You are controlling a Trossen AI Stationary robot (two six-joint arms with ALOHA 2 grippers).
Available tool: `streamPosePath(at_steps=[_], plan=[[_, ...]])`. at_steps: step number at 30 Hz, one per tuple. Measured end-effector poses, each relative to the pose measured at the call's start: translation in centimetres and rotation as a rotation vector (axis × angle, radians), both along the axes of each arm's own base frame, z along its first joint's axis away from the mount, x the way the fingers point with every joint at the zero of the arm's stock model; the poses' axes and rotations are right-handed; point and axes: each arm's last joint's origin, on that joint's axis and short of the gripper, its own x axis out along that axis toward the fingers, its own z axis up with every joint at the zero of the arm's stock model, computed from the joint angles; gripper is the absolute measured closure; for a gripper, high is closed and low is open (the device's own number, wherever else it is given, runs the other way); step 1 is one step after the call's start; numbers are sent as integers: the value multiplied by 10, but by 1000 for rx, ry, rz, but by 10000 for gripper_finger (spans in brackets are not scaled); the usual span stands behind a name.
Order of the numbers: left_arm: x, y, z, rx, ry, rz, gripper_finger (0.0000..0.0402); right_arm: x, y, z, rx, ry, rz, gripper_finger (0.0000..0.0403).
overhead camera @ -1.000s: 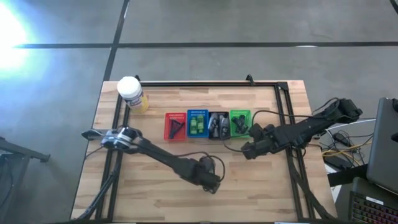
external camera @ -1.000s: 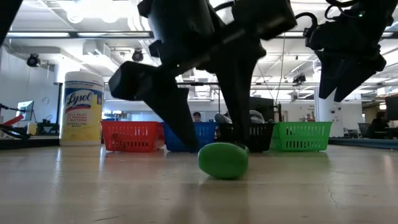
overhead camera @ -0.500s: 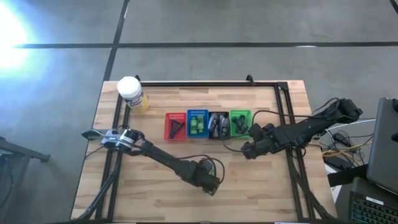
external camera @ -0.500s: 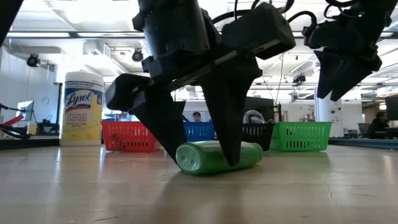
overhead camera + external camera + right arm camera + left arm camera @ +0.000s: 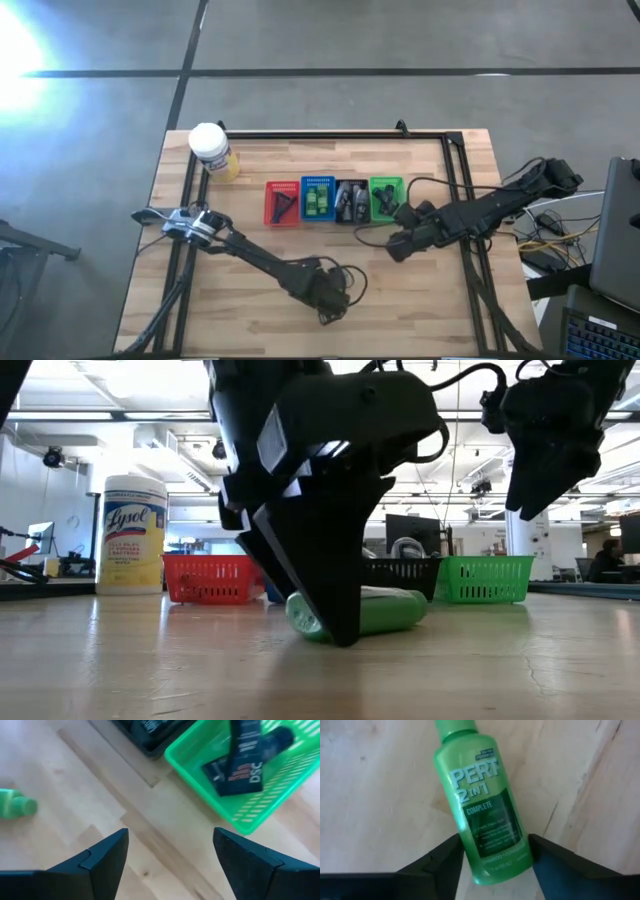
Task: Pick & Place Travel size toiletries
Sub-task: Put the green shampoo into the blue bin
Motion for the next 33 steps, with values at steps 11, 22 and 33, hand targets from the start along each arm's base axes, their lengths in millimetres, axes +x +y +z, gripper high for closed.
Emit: streamPosePath(at_steps=[11,22,33], plan=[[3,4,0,33,-34,52,234,1,1,0,34,-6,4,115],[-8,9,26,99,-44,53,239,2,6,0,186,8,30,113],[-45,0,79,137,-164,50,240,17,18,4,424,-300,146,124]])
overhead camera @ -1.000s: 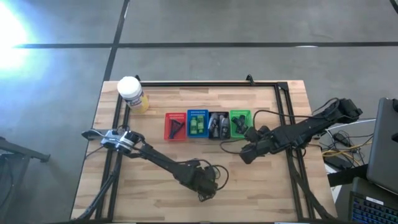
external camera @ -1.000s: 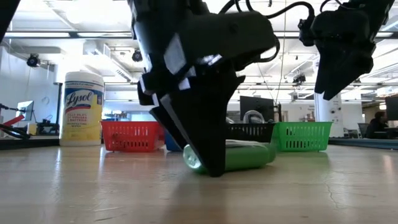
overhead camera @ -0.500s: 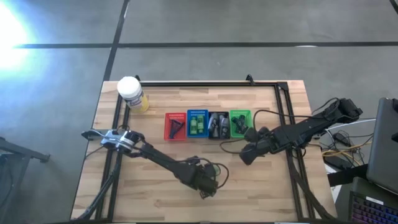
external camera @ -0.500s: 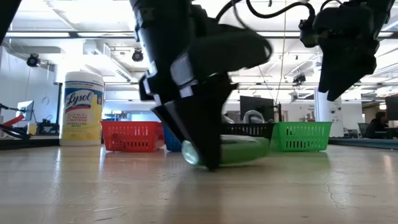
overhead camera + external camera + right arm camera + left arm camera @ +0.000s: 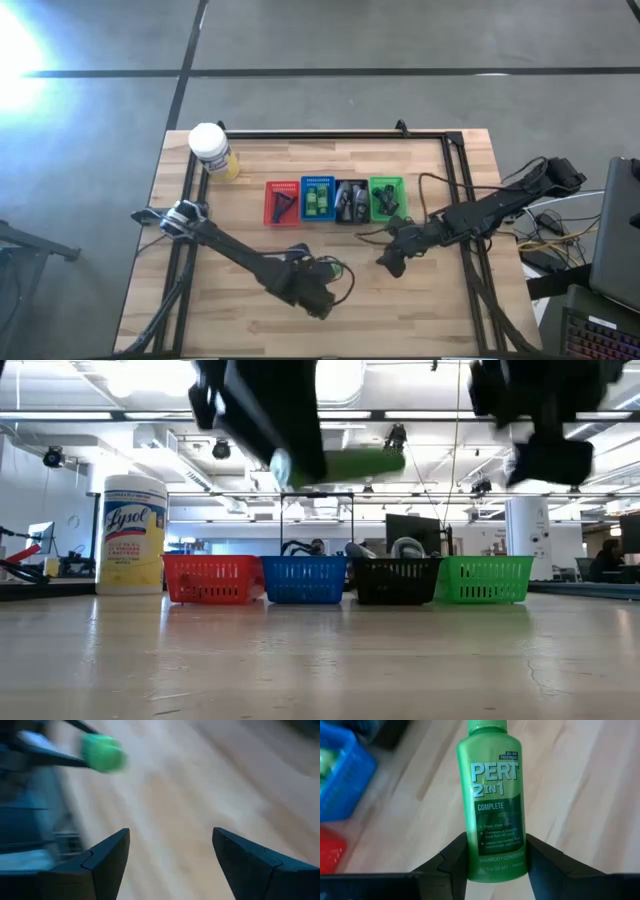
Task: Pick & Place Travel size toiletries
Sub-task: Put the green shampoo into the blue bin
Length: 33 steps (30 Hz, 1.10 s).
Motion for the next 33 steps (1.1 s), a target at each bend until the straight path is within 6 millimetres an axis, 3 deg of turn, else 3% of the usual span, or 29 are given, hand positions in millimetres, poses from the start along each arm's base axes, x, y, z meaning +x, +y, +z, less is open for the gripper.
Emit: streamPosePath(at_steps=[7,15,21,27,33], plan=[[-8,7,39,39,-162,-60,241,15,5,24,60,-302,69,104],[-9,26,64,-117,-179,-170,242,19,6,36,-271,-437,315,78],[-11,41,88,-140,-276,-208,242,19,7,38,-471,-484,478,62],[-9,53,99,-150,-324,-240,242,23,6,54,-627,-546,517,48],[-7,57,100,-149,-325,-272,242,27,2,66,-653,-578,508,45]])
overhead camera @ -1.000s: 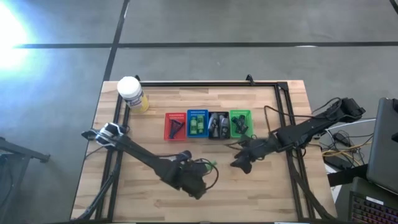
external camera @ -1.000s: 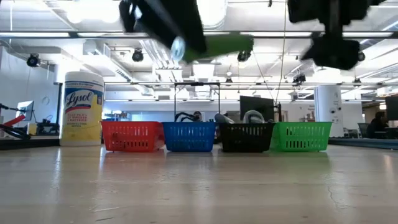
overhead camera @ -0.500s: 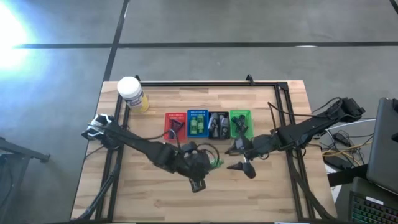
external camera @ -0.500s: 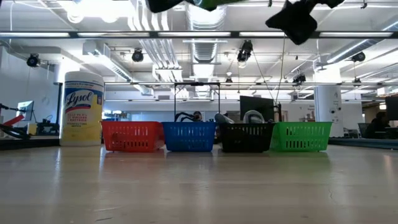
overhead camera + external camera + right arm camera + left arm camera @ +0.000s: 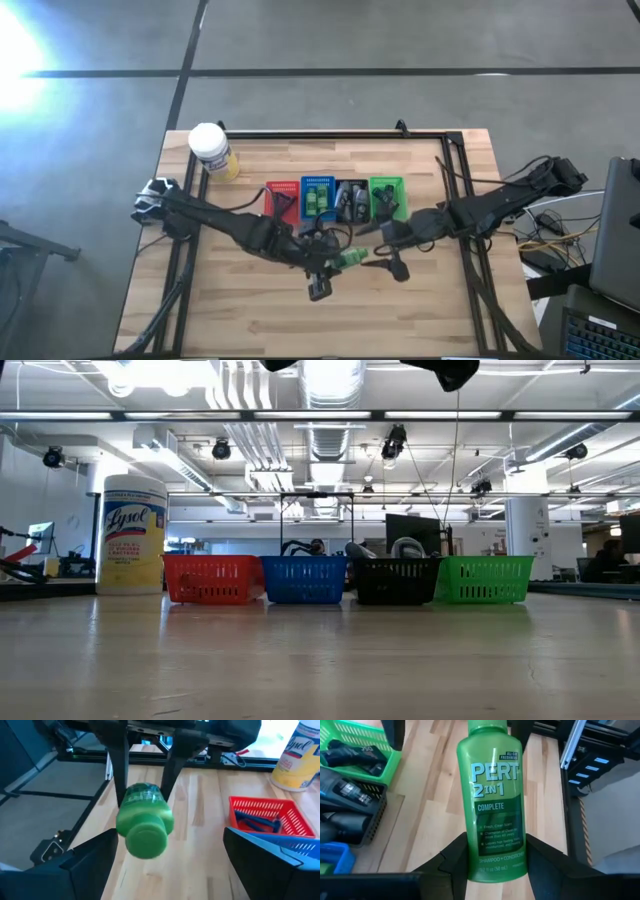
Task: Pick & Place Travel size toiletries
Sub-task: Put the green shampoo into the blue bin
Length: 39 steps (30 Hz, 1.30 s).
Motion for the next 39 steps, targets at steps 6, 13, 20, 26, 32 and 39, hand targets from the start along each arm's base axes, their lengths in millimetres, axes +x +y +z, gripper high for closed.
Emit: streamPosePath(at_steps=[6,13,20,26,32,39], plan=[[4,11,0,24,-10,10,242,4,-1,4,-5,-5,36,44],[9,22,2,39,-28,11,243,7,-5,0,11,38,40,55],[9,22,1,39,-28,-5,243,8,-5,3,-4,21,49,71],[9,22,-4,43,-12,-4,243,8,-5,4,-11,16,50,89],[10,23,-8,37,-20,-1,244,8,-6,4,-10,17,48,108],[11,23,-7,38,-30,-2,244,6,-6,1,-7,57,41,132]])
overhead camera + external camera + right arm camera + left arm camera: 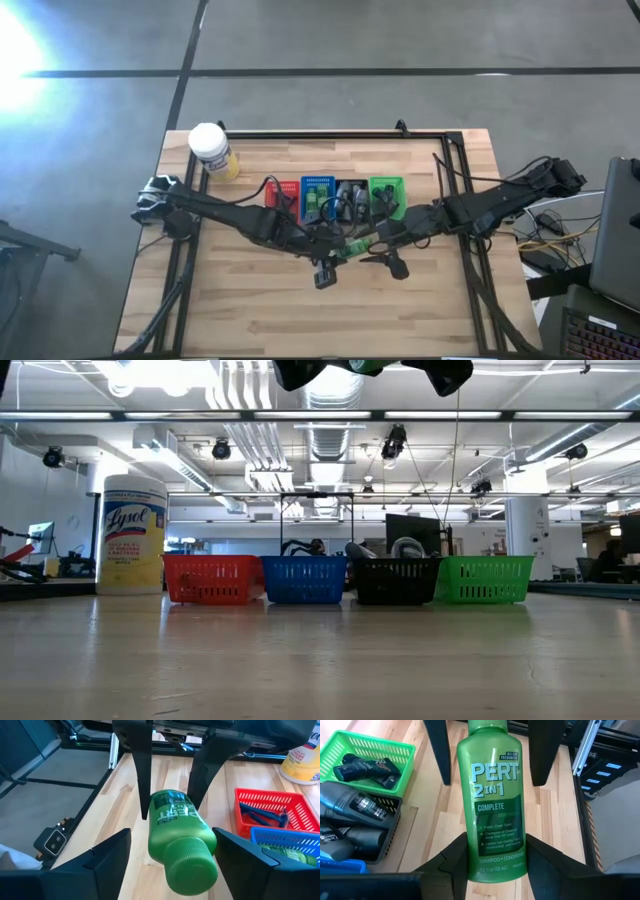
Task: Pick & Place Travel size toiletries
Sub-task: Put the green shampoo into the blue bin
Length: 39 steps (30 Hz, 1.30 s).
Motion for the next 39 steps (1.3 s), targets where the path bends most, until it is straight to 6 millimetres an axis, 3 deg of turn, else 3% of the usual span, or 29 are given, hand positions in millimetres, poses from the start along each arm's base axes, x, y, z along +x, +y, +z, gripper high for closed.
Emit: streamPosePath(at_steps=[19,34,39], plan=[[0,1,-5,-10,15,-6,244,0,0,0,-16,-7,7,161],[2,6,-4,-7,2,-18,243,0,0,-1,-18,2,4,240],[3,6,-4,-14,1,2,221,-1,-1,-2,-16,15,-2,242]])
